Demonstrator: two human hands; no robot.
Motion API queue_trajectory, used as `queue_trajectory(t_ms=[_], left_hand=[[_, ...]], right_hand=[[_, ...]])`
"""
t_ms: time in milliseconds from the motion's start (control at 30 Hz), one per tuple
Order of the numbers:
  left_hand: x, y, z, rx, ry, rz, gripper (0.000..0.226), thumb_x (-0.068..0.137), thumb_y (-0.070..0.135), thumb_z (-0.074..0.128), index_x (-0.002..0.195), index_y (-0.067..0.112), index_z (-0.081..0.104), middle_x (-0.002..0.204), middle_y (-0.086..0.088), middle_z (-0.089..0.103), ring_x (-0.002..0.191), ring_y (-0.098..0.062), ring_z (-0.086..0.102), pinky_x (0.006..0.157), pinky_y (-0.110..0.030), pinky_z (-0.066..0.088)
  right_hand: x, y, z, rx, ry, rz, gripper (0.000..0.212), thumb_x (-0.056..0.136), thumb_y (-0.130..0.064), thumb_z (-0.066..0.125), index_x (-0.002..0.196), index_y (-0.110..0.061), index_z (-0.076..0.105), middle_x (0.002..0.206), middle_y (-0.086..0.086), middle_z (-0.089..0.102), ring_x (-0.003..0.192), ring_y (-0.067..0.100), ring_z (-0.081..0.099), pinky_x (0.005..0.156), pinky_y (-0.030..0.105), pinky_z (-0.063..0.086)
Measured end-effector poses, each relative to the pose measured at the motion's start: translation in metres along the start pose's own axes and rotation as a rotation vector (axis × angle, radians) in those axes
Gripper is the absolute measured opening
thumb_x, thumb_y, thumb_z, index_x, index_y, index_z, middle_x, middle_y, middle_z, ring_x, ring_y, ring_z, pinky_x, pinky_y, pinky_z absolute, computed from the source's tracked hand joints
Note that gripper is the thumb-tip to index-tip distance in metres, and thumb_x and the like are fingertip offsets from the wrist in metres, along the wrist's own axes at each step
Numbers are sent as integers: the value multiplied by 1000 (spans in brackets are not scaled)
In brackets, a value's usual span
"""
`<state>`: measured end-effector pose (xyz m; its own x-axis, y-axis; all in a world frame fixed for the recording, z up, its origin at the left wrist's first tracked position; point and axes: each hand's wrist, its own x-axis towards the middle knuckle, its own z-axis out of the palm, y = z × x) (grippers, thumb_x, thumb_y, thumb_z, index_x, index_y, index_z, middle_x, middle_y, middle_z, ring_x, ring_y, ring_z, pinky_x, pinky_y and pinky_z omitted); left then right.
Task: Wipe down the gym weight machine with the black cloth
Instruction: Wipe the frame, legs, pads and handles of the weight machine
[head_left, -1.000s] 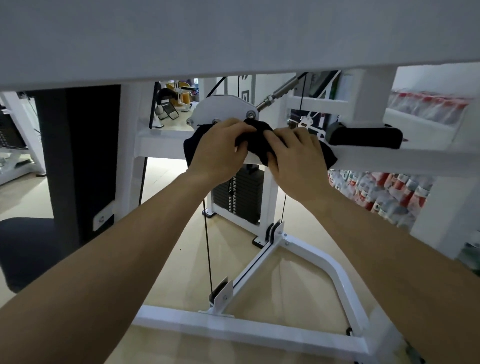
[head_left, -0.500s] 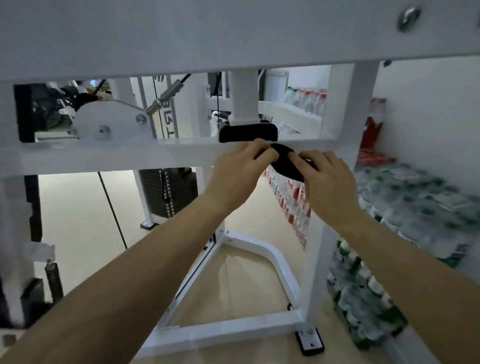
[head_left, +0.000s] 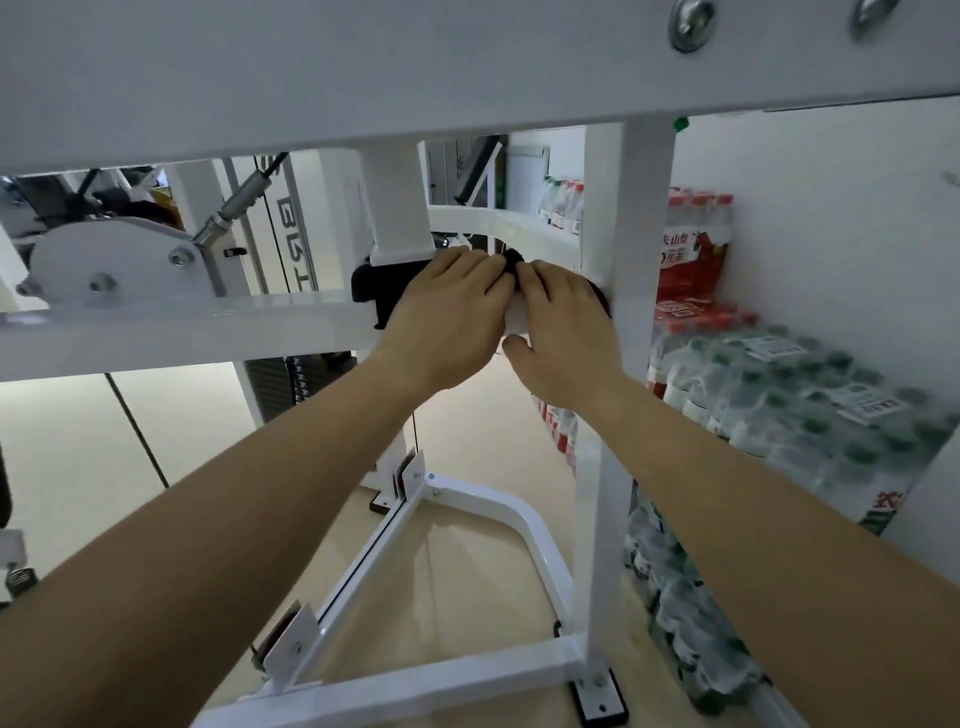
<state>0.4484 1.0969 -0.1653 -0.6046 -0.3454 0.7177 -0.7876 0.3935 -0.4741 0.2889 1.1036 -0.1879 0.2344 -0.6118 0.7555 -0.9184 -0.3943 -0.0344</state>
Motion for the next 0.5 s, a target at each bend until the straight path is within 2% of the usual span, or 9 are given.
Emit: queue_trajectory(t_ms=[133,267,333,400,500], left_hand=[[0,5,4,-4,30,-40,30,95,14,49,118,4,66,120,-13,67,109,-33,61,104,-42,37],[24,36,18,-54,-31,-107,37,92,19,51,124,6,64,119,-11,69,102,-32,64,95,-41,39],[32,44,21,-112,-35,-145,40,91,20,47,125,8,64,122,-10,68,102,-31,65,90,-39,42],[33,44,21,-139,-40,-140,42,93,21,44,128,8,63,125,-9,68,105,-30,65,88,-39,43],[22,32,14,-118,-47,-84,40,92,17,49,128,6,63,125,-11,67,105,-31,66,90,-39,43]], right_hand=[[-2,3,-1,-36,-8,-63,72,79,-35,49,141,2,48,134,17,58,123,35,55,109,44,40],[-14,30,-9,-327,12,-79,69,87,-33,55,144,5,43,132,19,58,120,34,55,115,45,35],[-15,33,-9,-433,-13,-65,67,91,-29,50,145,7,38,133,21,56,121,35,53,118,45,30],[-15,28,-5,-443,-19,-17,64,91,-26,48,144,8,39,132,22,56,122,36,53,118,46,29],[-15,21,1,-327,47,-5,63,88,-22,50,144,5,42,137,21,55,125,35,52,119,46,29]])
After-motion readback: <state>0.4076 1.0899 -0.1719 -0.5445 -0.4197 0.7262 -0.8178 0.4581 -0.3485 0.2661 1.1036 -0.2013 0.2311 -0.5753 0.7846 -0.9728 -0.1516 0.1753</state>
